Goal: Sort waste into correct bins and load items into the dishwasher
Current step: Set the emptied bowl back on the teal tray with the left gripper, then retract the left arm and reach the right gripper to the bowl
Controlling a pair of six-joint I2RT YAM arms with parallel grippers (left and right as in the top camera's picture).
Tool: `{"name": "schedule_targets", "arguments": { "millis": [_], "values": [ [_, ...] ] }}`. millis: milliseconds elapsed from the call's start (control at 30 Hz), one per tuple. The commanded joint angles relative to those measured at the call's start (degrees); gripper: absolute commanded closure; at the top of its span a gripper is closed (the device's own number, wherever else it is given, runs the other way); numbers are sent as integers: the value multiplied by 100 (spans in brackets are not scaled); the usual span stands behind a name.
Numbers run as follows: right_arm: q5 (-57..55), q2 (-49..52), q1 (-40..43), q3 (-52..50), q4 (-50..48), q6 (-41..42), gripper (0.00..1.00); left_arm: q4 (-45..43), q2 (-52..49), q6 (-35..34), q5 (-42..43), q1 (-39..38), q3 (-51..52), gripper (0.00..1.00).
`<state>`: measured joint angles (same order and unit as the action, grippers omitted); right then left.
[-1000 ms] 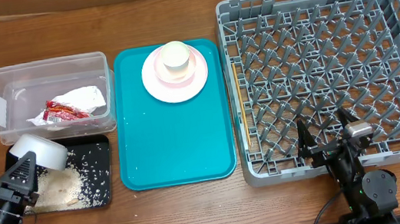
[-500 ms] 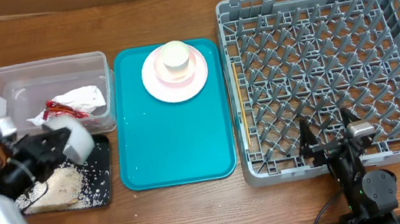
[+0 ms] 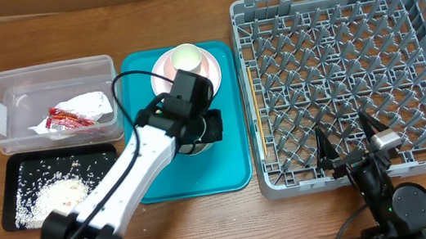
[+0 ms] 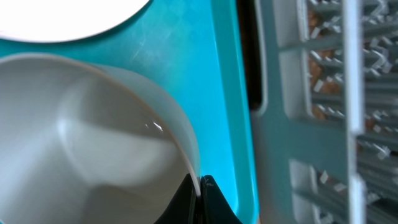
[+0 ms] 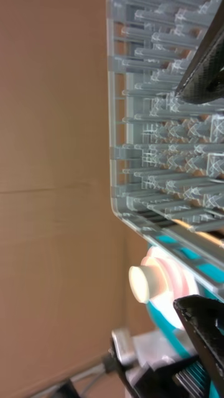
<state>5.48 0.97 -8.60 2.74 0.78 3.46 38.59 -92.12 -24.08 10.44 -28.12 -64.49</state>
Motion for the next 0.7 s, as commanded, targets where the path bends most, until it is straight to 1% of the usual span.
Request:
{"name": "schedule_targets", "arguments": {
  "millis": [0, 33, 100, 167, 200, 233, 267, 300, 400, 433, 500, 567, 600, 633, 667],
  "values": [
    [144, 162, 37, 1169, 573, 103, 0, -160, -269, -85, -184, -39, -59, 87],
    [144, 428, 37, 1768, 953, 103, 0, -175, -267, -83, -184, -39, -66, 61],
    [151, 1130, 37, 2844, 1602, 105, 0, -68, -258, -79, -181, 2, -256, 50],
    [179, 1803, 35, 3689, 2271, 127, 0, 164, -258, -79, -181, 79, -581, 49],
    [527, 2577, 35, 4631, 3077, 127, 0, 439, -258, -55, -179, 197, -988, 48],
    [938, 2992, 35, 5115, 3440, 127, 0, 640, -258, -13, -138, 319, -1303, 48],
    [2050, 3628, 37, 5842, 3786, 125, 0, 1001, -258, 17, 61, 575, -1827, 47],
    [3307, 4131, 37, 6323, 3681, 330, 0, 1362, -247, 170, 535, 929, -2371, 48],
    [4671, 4544, 35, 6424, 3147, 1040, 0, 1818, -173, 400, 1379, 1659, -3104, 51],
    [5104, 4868, 13, 6424, 2951, 1346, 0, 2015, -92, 505, 1639, 2153, -3410, 51],
    [5001, 5246, -168, 6424, 3108, 1353, 0, 2227, 46, 527, 1663, 2830, -3635, 51],
    [4566, 5600, -520, 6424, 3279, 1351, 5, 2354, 175, 527, 1683, 3373, -3674, 50],
    [3851, 6004, -1078, 6424, 3359, 1351, 12, 2551, 280, 527, 1790, 3910, -3674, 50],
    [3344, 6255, -1453, 6424, 3348, 1353, 17, 2693, 310, 527, 1873, 4181, -3672, 50],
    [3069, 6389, -1652, 6424, 3322, 1353, 19, 2780, 321, 529, 1919, 4350, -3672, 49]
  ]
}}
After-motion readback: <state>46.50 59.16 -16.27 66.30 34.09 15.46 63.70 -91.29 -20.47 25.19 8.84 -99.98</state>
